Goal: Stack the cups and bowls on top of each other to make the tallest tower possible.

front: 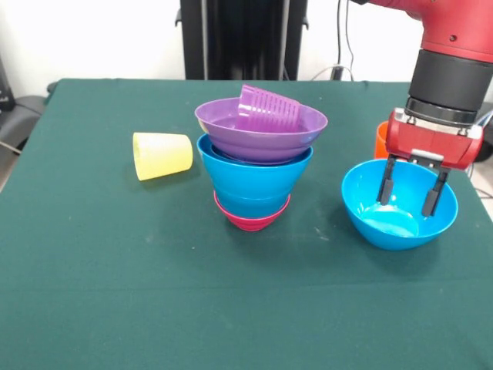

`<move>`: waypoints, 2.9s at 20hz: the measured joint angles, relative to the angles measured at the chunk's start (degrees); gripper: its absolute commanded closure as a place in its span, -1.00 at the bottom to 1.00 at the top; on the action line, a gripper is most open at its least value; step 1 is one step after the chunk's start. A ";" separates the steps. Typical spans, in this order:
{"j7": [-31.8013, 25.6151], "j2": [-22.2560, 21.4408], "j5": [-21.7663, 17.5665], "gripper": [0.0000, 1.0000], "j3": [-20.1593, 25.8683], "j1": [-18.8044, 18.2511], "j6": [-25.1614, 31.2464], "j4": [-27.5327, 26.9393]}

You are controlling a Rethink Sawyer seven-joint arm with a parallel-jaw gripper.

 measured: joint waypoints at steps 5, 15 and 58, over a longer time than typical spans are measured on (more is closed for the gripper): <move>0.00 -0.01 0.00 -1.00 0.00 0.00 0.00 0.00; 0.00 0.10 1.62 -1.00 -0.01 0.50 0.00 -0.01; 1.34 11.36 11.67 -1.00 -1.23 8.14 -5.92 -4.42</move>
